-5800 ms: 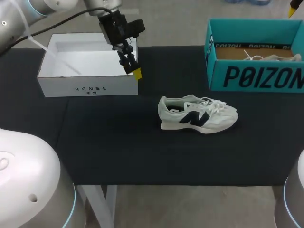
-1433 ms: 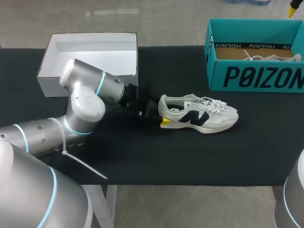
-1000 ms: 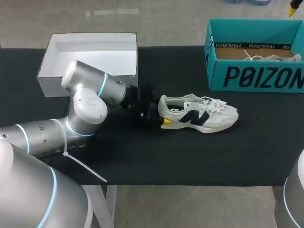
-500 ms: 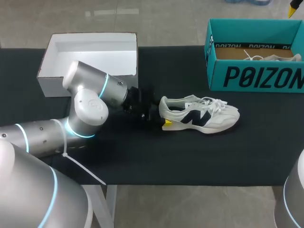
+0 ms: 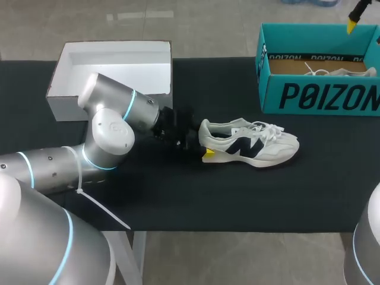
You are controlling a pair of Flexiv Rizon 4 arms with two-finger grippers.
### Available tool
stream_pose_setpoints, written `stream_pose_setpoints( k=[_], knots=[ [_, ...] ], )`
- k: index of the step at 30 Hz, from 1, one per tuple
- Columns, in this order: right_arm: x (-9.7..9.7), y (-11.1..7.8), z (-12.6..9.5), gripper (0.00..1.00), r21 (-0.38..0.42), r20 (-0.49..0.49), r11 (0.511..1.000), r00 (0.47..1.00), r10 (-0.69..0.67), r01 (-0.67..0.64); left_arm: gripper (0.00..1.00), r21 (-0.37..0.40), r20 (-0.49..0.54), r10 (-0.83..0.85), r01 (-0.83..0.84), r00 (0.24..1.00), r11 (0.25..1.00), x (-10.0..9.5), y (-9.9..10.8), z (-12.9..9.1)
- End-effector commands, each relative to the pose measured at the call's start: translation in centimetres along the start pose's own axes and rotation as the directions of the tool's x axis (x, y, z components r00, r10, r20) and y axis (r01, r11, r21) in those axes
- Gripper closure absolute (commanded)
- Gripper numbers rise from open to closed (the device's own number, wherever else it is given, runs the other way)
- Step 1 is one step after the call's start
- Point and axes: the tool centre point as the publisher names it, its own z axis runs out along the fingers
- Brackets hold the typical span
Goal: Take the shoe out of the shoebox, open the shoe tongue, remove and reinsert the insole, then place the shoe into the shoebox
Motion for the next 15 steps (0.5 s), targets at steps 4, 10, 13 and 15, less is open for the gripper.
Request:
stream_pose_setpoints(
  k=[4, 10, 13, 15],
  knots=[
    [6.3, -3.6, 3.9, 0.00, 0.106, 0.191, 0.994, 0.981, -0.027, 0.007, 1.00, -0.003, -0.001, 0.000, 0.000, 1.000, 1.000, 0.1, -0.1, -0.1],
    [9.3, -6.5, 5.4, 0.00, 0.029, 0.152, 1.000, 0.988, -0.003, -0.001, 1.00, -0.003, -0.001, 0.000, 0.000, 1.000, 1.000, 0.1, -0.1, -0.1],
    [9.3, -6.5, 5.4, 0.00, 0.029, 0.152, 1.000, 0.988, -0.003, -0.001, 1.00, -0.003, -0.001, 0.000, 0.000, 1.000, 1.000, 0.1, -0.1, -0.1],
    [9.3, -6.5, 5.4, 0.00, 0.029, 0.152, 1.000, 0.988, -0.003, -0.001, 1.00, -0.003, -0.001, 0.000, 0.000, 1.000, 1.000, 0.1, -0.1, -0.1]
  ],
)
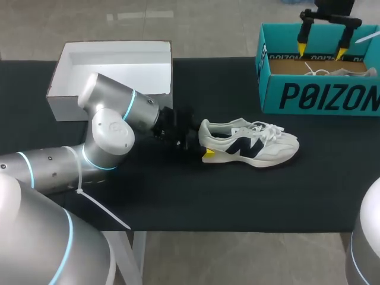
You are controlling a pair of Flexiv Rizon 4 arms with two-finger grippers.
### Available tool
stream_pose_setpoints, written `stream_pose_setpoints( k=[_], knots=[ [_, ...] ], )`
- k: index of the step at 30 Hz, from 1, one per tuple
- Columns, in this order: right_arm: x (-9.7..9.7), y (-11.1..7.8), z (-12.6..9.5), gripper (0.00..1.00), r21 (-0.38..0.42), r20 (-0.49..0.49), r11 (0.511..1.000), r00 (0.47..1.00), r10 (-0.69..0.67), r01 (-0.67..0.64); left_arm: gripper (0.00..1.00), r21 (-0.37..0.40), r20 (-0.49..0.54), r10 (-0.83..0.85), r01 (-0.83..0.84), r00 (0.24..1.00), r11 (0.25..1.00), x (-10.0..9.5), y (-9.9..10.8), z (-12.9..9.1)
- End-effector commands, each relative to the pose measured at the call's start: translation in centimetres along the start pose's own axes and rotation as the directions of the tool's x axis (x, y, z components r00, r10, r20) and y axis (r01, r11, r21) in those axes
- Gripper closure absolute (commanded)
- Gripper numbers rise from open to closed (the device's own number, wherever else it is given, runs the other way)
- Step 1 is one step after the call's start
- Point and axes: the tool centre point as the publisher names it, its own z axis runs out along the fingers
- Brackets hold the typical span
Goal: Take the shoe out of the shoebox, open the shoe tongue, remove and reinsert the insole, then place the shoe into the shoebox
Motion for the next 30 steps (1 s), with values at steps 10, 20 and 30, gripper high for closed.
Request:
stream_pose_setpoints(
  k=[10, 20, 30],
  knots=[
    [-0.5, -1.4, 0.3, 0.00, -0.071, -0.012, 0.997, 1.000, 0.001, -0.002, 1.00, -0.003, -0.001, 0.000, 0.000, 1.000, 1.000, 0.1, -0.1, -0.1],
    [2.2, -2.6, 4.0, 0.00, -0.188, -0.027, 0.981, 0.999, 0.035, -0.039, 1.00, -0.003, -0.001, 0.000, 0.000, 1.000, 1.000, 0.1, -0.1, -0.1],
    [6.3, -3.8, 8.3, 0.00, -0.271, -0.008, 0.956, 0.993, 0.115, -0.113, 1.00, -0.003, -0.001, 0.000, 0.000, 1.000, 1.000, 0.1, -0.1, -0.1]
  ],
)
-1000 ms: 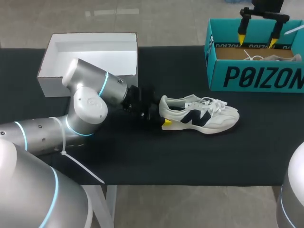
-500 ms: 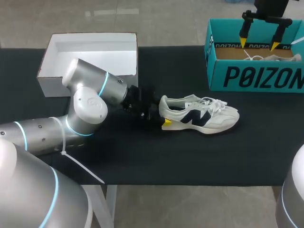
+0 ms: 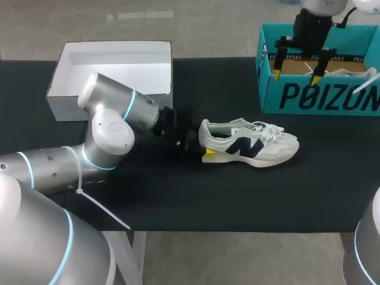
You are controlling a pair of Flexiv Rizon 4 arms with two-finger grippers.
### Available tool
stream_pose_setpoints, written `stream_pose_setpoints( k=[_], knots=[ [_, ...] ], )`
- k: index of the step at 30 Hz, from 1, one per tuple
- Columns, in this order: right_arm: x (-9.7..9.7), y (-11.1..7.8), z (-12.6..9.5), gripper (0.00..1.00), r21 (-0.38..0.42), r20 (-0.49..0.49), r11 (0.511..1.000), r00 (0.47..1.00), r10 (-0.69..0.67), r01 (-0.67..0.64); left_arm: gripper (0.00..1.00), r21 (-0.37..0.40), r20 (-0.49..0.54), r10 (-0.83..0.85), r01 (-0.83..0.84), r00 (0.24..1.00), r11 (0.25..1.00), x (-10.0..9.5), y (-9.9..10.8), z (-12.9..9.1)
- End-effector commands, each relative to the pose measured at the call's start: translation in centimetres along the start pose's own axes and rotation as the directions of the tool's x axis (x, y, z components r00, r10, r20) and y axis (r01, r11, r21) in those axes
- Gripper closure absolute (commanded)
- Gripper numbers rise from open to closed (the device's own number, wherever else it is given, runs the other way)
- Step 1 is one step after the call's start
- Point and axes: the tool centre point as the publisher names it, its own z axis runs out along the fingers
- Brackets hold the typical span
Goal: Take the shoe out of the shoebox, open the shoe tongue, remove and reinsert the insole, then place the shoe into the shoebox
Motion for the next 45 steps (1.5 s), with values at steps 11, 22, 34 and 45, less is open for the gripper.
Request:
stream_pose_setpoints(
  k=[11, 22, 34, 45],
  knots=[
    [7.1, -1.9, 5.5, 0.00, 0.017, 0.147, 0.987, 0.976, -0.161, 0.160, 1.00, -0.003, -0.001, 0.000, 0.000, 1.000, 1.000, 0.1, -0.1, -0.1],
    [10.1, -4.3, 8.6, 0.00, -0.055, 0.197, 0.971, 0.956, -0.218, 0.233, 1.00, -0.003, -0.001, 0.000, 0.000, 1.000, 1.000, 0.1, -0.1, -0.1],
    [10.8, -6.8, 10.9, 0.00, -0.012, 0.194, 0.983, 0.965, -0.175, 0.181, 1.00, -0.003, -0.001, 0.000, 0.000, 1.000, 1.000, 0.1, -0.1, -0.1],
    [10.3, -5.8, 13.6, 0.00, 0.032, 0.283, 0.984, 0.943, -0.177, 0.175, 1.00, -0.003, -0.001, 0.000, 0.000, 1.000, 1.000, 0.1, -0.1, -0.1]
  ],
)
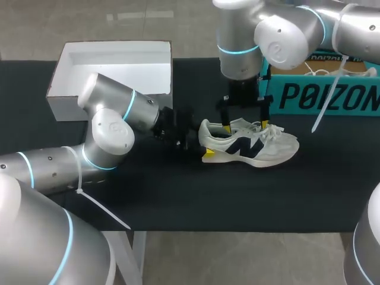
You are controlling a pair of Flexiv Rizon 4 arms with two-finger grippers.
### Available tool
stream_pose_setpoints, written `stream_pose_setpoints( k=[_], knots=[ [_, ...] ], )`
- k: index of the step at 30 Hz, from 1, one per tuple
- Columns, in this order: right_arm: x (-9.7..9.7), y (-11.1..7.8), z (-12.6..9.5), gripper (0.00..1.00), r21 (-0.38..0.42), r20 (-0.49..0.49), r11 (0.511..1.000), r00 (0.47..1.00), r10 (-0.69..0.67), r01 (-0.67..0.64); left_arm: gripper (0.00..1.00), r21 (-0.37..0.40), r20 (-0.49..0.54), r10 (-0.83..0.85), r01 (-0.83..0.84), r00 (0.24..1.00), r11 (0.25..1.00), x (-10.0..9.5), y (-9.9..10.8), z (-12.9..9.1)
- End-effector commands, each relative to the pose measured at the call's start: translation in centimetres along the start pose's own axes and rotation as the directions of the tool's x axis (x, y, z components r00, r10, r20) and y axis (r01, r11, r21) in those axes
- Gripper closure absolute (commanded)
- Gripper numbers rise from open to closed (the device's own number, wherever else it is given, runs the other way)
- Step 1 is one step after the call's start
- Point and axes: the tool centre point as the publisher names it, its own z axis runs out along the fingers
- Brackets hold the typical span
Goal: Take the shoe out of the shoebox, open the shoe tongue, remove and reinsert the insole, then place the shoe into the shoebox
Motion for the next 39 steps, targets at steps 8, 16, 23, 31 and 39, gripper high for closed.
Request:
stream_pose_setpoints(
  k=[8, 16, 23, 31, 39],
  knots=[
    [1.8, 1.2, 0.9, 0.00, 0.024, 0.044, 1.000, 0.999, -0.015, 0.014, 1.00, -0.003, -0.001, 0.000, 0.000, 1.000, 1.000, 0.1, -0.1, -0.1],
    [0.1, 0.3, 2.0, 0.00, 0.059, 0.104, 0.997, 0.993, 0.051, -0.057, 1.00, -0.003, -0.001, 0.000, 0.000, 1.000, 1.000, 0.1, -0.1, -0.1],
    [-2.9, 0.0, 0.3, 0.00, 0.034, 0.167, 0.988, 0.976, 0.141, -0.148, 1.00, -0.003, -0.001, 0.000, 0.000, 1.000, 1.000, 0.1, -0.1, -0.1],
    [-4.3, 0.1, -1.6, 0.00, -0.010, 0.137, 0.977, 0.968, 0.211, -0.212, 1.00, -0.003, -0.001, 0.000, 0.000, 1.000, 1.000, 0.1, -0.1, -0.1],
    [-4.3, 0.2, -1.5, 1.00, 0.005, 0.044, 0.968, 0.967, 0.250, -0.250, 1.00, -0.003, -0.001, 0.000, 0.000, 1.000, 1.000, 0.1, -0.1, -0.1]
  ],
)
